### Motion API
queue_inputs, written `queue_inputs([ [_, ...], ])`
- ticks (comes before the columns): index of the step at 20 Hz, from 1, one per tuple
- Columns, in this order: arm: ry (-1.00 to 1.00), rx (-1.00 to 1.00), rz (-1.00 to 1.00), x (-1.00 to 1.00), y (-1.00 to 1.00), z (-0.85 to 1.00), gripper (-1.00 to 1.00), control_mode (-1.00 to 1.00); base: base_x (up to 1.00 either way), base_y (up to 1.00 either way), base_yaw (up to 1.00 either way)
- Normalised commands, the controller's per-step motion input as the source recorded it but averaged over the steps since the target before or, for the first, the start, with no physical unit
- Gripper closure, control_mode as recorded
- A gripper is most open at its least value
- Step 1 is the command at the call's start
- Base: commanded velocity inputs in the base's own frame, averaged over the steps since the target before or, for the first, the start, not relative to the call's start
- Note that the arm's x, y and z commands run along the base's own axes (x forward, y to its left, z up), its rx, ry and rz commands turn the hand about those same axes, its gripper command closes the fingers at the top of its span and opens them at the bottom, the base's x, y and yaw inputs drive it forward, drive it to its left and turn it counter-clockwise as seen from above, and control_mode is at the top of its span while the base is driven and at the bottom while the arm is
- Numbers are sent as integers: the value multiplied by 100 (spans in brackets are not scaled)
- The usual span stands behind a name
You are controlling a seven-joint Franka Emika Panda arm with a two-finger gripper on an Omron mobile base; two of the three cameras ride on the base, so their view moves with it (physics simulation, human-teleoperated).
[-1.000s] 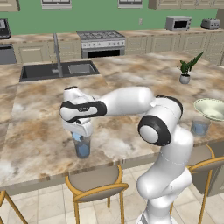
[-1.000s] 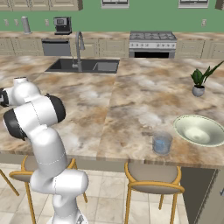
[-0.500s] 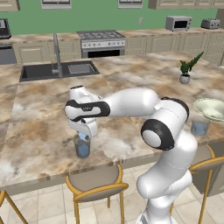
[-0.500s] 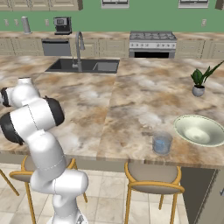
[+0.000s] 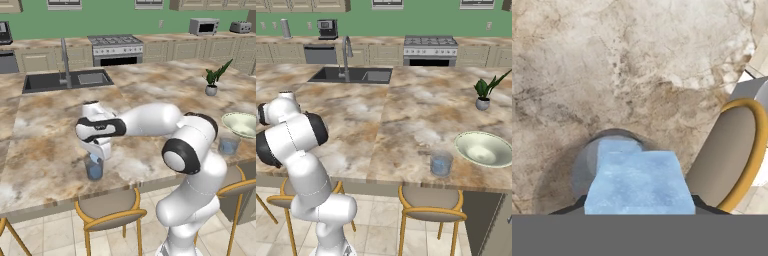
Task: There are four ice cubes in the ice bowl. Place two ice cubes in each glass of water.
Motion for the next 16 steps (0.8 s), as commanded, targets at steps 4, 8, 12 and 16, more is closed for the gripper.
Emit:
queue_inputs([
  [4, 0, 0, -2, 1, 18, -1, 100, -100, 0, 0, 0],
  [8, 0, 0, -2, 2, 14, -7, 100, -100, 0, 0, 0],
  [12, 1, 0, -2, 2, 2, -17, 100, -100, 0, 0, 0],
  [16, 4, 0, -3, 1, 0, -18, 100, -100, 0, 0, 0],
])
